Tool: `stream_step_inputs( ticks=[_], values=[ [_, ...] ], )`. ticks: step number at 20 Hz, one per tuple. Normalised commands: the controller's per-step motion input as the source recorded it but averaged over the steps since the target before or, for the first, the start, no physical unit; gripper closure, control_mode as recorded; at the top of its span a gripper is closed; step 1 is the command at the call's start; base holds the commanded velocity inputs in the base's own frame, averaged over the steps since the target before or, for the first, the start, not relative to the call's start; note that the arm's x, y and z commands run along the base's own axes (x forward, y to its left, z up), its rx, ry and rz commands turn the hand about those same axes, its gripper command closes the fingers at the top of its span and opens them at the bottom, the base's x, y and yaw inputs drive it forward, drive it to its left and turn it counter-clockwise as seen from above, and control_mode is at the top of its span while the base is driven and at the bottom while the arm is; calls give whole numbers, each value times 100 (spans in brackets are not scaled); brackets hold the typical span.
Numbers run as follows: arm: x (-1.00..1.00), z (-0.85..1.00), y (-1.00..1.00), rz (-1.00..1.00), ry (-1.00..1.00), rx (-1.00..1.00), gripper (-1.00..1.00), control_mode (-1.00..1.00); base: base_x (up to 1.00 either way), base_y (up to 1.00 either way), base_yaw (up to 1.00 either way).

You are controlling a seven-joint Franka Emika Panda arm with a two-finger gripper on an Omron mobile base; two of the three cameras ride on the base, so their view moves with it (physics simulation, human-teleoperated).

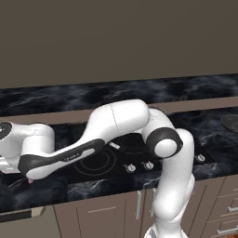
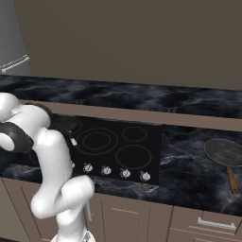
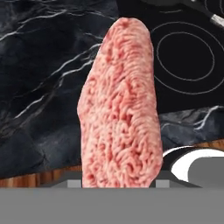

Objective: Place both pans onto different burners. Then place the lemon and the steak on different pans.

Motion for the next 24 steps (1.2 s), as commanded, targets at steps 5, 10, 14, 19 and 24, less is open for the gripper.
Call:
stream_step_inputs(
  ticks=[5, 10, 14, 19, 24],
  values=[
    [1, 30, -78, -8, -1, 16, 100, -100, 0, 0, 0],
    [3, 21, -86, 0, 0, 14, 100, -100, 0, 0, 0],
    [30, 23, -78, 0, 0, 9, 100, -100, 0, 0, 0],
    [41, 32, -62, 0, 0, 4, 100, -100, 0, 0, 0],
    [72, 22, -40, 0, 3, 0, 100, -100, 0, 0, 0]
  ],
)
